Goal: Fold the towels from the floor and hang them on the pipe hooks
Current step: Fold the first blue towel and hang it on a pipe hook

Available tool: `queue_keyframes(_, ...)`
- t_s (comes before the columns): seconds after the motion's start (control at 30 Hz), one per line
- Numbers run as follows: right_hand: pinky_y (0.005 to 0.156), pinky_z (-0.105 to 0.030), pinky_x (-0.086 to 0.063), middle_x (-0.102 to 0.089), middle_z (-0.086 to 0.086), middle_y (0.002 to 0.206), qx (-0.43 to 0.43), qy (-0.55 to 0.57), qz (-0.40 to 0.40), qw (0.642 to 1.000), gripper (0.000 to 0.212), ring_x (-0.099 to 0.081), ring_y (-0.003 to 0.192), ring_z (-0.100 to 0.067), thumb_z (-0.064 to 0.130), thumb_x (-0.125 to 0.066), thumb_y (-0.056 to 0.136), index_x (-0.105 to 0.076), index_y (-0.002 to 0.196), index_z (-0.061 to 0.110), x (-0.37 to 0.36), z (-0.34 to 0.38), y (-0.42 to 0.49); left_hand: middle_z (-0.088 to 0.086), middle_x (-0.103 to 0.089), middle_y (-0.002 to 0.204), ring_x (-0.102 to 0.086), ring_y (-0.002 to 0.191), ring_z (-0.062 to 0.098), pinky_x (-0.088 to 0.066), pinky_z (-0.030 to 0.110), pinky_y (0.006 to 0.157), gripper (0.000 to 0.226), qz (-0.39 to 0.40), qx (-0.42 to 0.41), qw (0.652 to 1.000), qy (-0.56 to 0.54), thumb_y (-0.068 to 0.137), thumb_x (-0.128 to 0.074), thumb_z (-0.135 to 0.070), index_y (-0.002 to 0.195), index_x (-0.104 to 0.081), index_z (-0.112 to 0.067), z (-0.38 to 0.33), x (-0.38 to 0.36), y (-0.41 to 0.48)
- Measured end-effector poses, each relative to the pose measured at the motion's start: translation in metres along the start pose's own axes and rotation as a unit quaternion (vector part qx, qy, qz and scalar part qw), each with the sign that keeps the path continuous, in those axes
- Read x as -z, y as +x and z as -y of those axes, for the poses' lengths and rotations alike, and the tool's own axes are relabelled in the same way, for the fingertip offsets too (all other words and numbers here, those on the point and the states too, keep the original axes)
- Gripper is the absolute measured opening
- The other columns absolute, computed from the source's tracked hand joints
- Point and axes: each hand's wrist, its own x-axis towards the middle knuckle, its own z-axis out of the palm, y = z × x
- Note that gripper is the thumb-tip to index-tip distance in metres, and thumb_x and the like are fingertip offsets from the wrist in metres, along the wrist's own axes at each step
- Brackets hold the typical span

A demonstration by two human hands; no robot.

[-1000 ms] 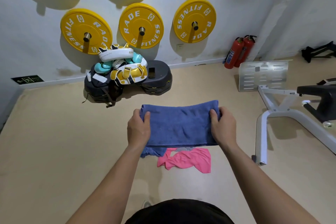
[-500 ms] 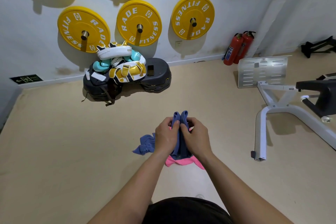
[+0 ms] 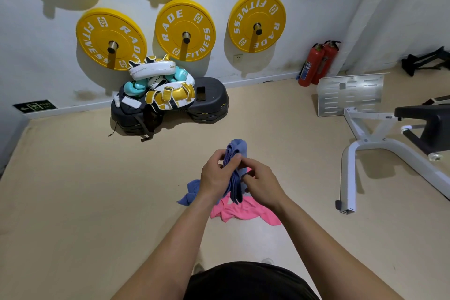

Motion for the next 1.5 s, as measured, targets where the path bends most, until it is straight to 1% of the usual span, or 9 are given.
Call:
queue_keyframes(0.17,0.073,-0.018,-0.05,-0.064,0.018,0.112,0.014,-0.04,0.056,0.998,0.059,-0.062,0.091,-0.003,0.002,-0.042,0.085,-0.057,0.125,0.043,0.001,-0.002,0.005,-0.001,-0.068,0.081,-0.065,0.079,0.022,-0.055,0.036,0.072,0.006,-0.029,-0.002,1.0,0.012,0.092,-0.063,-0.024,0.088,-0.063,-0.021,0.002,0.013,0.01)
queue_keyframes(0.33,0.085,-0.025,-0.046,-0.04,0.002,0.13,0.034,-0.127,-0.135,0.982,0.062,-0.046,0.117,-0.015,0.019,-0.071,0.076,-0.048,0.134,0.026,0.007,-0.011,0.01,-0.004,-0.069,0.084,-0.063,0.085,0.018,-0.051,0.037,0.076,0.013,0.0,-0.035,0.998,0.049,0.093,-0.056,-0.015,0.088,-0.067,-0.02,-0.002,0.028,0.01)
queue_keyframes(0.43,0.1,-0.032,-0.038,-0.019,-0.001,0.15,0.007,-0.201,-0.083,0.976,0.088,-0.02,0.135,-0.019,0.029,-0.08,0.067,-0.039,0.144,0.034,0.015,-0.013,0.014,-0.007,-0.068,0.082,-0.062,0.083,0.013,-0.05,0.03,0.073,0.016,0.051,-0.085,0.993,0.059,0.091,-0.054,-0.013,0.086,-0.067,-0.021,-0.007,0.036,0.005)
queue_keyframes(0.5,0.105,-0.037,-0.035,-0.017,0.0,0.153,-0.005,-0.221,-0.043,0.974,0.075,-0.014,0.138,-0.018,0.033,-0.082,0.063,-0.052,0.132,0.036,0.021,-0.017,0.016,-0.005,-0.066,0.081,-0.062,0.083,0.016,-0.051,0.035,0.074,0.015,0.071,-0.111,0.989,0.063,0.089,-0.051,-0.019,0.085,-0.064,-0.022,-0.009,0.04,0.002)
queue_keyframes(0.7,0.064,-0.036,-0.052,-0.064,0.005,0.078,-0.021,-0.049,0.033,0.998,0.012,-0.055,0.066,-0.005,0.022,-0.071,0.077,-0.062,0.086,0.022,0.022,-0.015,0.013,-0.005,-0.061,0.084,-0.059,0.076,0.021,-0.046,0.038,0.063,0.017,-0.044,-0.13,0.965,0.224,0.104,-0.034,-0.036,0.1,-0.047,-0.025,0.002,0.046,-0.002)
queue_keyframes(0.97,0.068,-0.02,-0.051,-0.068,0.001,0.098,-0.086,0.236,-0.205,0.946,0.016,-0.063,0.082,-0.006,0.012,-0.064,0.089,-0.06,0.104,0.016,-0.042,0.003,0.01,0.006,-0.063,0.092,-0.06,0.082,0.028,-0.048,0.04,0.07,0.027,-0.134,0.024,0.977,0.161,0.105,-0.027,-0.041,0.105,-0.043,-0.019,0.019,0.04,0.001)
queue_keyframes(1.1,0.073,-0.024,-0.05,-0.064,0.004,0.102,-0.157,0.184,-0.17,0.955,0.03,-0.065,0.091,-0.015,0.039,-0.064,0.093,-0.053,0.111,0.017,-0.062,-0.007,0.015,0.008,-0.063,0.097,-0.059,0.082,0.024,-0.044,0.036,0.069,0.028,-0.127,0.043,0.988,0.078,0.105,-0.031,-0.039,0.103,-0.046,-0.016,0.015,0.045,0.009)
queue_keyframes(1.33,0.062,-0.036,-0.047,-0.06,0.005,0.079,-0.115,-0.098,-0.215,0.965,0.023,-0.059,0.071,-0.018,0.045,-0.042,0.1,-0.043,0.096,0.022,-0.056,0.006,0.026,0.004,-0.053,0.089,-0.053,0.079,0.029,-0.047,0.041,0.071,0.032,-0.059,0.043,0.954,0.292,0.105,-0.026,-0.042,0.111,-0.041,-0.014,0.031,0.05,0.034)
queue_keyframes(1.5,0.057,-0.03,-0.04,-0.061,0.005,0.079,-0.165,-0.087,-0.25,0.95,0.02,-0.06,0.071,-0.017,0.042,-0.041,0.101,-0.043,0.096,0.023,-0.037,-0.005,0.025,0.006,-0.055,0.094,-0.053,0.083,0.028,-0.042,0.037,0.071,0.032,0.004,0.054,0.972,0.228,0.105,-0.028,-0.044,0.108,-0.041,-0.014,0.034,0.023,0.051)
